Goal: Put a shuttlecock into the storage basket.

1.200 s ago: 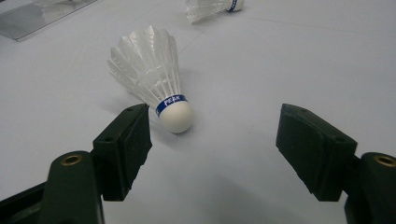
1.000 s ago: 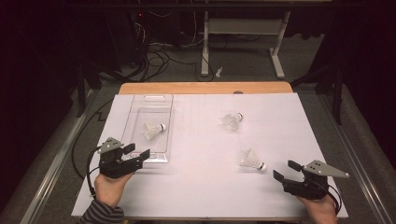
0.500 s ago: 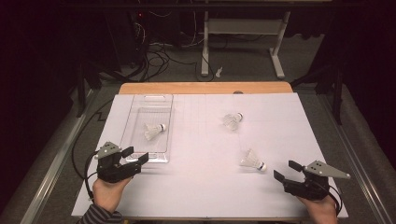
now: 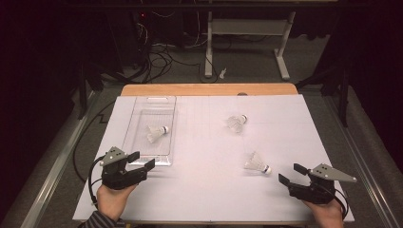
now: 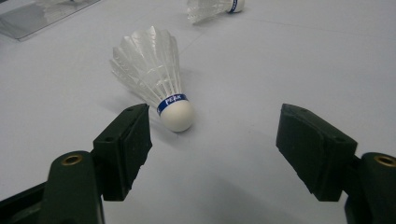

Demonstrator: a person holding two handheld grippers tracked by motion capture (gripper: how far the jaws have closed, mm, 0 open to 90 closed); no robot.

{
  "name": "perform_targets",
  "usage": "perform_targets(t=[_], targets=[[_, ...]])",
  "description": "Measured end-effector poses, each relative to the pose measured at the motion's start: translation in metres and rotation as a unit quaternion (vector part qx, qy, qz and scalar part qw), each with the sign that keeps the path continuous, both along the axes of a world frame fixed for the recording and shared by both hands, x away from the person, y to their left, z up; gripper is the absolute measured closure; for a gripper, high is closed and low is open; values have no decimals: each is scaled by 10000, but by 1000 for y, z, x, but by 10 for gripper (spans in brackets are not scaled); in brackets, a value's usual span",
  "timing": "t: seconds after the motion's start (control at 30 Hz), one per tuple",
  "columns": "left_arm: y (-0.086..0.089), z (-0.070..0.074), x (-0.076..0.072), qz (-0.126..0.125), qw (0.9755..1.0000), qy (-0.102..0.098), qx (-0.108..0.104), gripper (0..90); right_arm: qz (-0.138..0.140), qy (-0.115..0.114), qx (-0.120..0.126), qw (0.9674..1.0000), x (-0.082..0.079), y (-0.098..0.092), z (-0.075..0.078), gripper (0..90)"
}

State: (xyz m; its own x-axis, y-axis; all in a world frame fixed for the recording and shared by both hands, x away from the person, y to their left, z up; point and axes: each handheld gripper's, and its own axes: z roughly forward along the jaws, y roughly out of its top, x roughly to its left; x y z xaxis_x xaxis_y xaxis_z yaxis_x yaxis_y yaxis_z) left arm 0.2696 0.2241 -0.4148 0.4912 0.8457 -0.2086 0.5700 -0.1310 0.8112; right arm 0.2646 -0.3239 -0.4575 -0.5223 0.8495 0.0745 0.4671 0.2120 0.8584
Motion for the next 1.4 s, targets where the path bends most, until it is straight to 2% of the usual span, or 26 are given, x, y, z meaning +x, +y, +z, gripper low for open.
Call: perform_targets(t=[0.37,0.4,0.5,0.53,0.6,0.63,0.67,1.4], targets=[[-9,3,1,-116,9999,3,22,331,-11,-9,20,10000,0,0,0,268],[-10,2,2,-232,9997,-71,-17,331,-8,-12,21,10000,0,0,0,268],[-13,3,3,-284,9995,-103,48,333,-13,-11,21,10000,0,0,0,268],[-14,4,2,-195,9998,-2,99,333,-13,-13,22,10000,0,0,0,268],[-16,5,2,-221,9997,-12,119,333,-16,-16,25,10000,-1,0,0,268],[-17,5,3,-268,9995,-102,151,334,-19,-16,25,10000,-1,0,0,268],[-19,6,2,-245,9996,-16,135,334,-23,-16,23,10000,-1,0,0,268],[-51,16,17,-601,9980,-8,191,351,-26,-13,29,10000,-1,0,0,267]])
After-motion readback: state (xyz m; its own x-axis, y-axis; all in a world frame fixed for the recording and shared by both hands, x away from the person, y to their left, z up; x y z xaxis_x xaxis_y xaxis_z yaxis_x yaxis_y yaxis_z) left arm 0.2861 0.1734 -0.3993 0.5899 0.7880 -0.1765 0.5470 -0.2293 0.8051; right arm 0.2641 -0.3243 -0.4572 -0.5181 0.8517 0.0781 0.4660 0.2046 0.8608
